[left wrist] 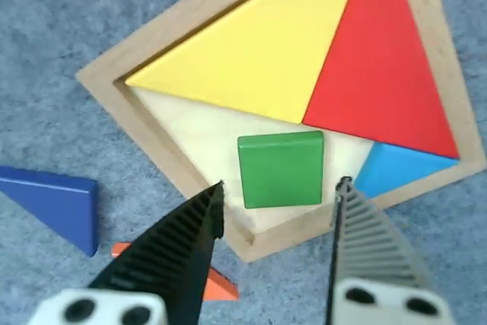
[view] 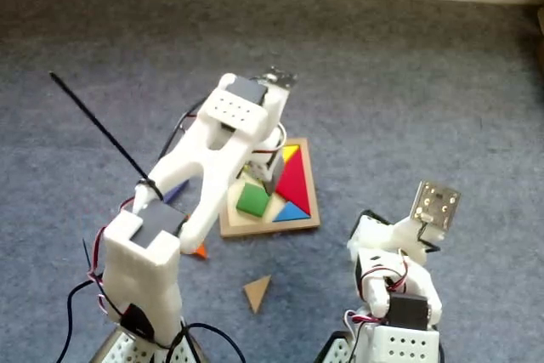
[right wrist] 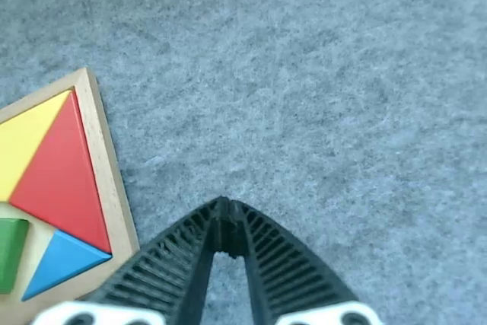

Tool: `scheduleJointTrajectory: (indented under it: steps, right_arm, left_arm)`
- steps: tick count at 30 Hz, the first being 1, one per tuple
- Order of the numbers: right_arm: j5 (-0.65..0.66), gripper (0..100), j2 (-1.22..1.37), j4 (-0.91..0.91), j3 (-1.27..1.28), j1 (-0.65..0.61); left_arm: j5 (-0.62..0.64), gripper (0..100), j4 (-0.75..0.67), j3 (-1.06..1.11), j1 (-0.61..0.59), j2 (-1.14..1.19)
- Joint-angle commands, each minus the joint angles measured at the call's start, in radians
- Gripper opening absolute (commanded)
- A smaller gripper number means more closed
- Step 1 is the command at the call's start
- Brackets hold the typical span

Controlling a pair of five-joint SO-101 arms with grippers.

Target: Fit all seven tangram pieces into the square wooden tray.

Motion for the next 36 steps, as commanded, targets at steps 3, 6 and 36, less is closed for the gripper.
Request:
scheduleJointTrajectory:
  steps: [3,6,36]
  right_arm:
    - [0.009,0.5,-0.01,-0.021,0.099,0.022]
    - [0.009,0.5,-0.01,-0.021,0.099,0.022]
    - [0.009,0.5,-0.01,-0.021,0.099,0.025]
  left_arm:
    - [0.0,16,0.025,0.028,-0.033,-0.179]
    - [-0.002,14,0.003,0.079,-0.091,-0.199]
    - [0.005,12,-0.193,0.13,0.124,0.018]
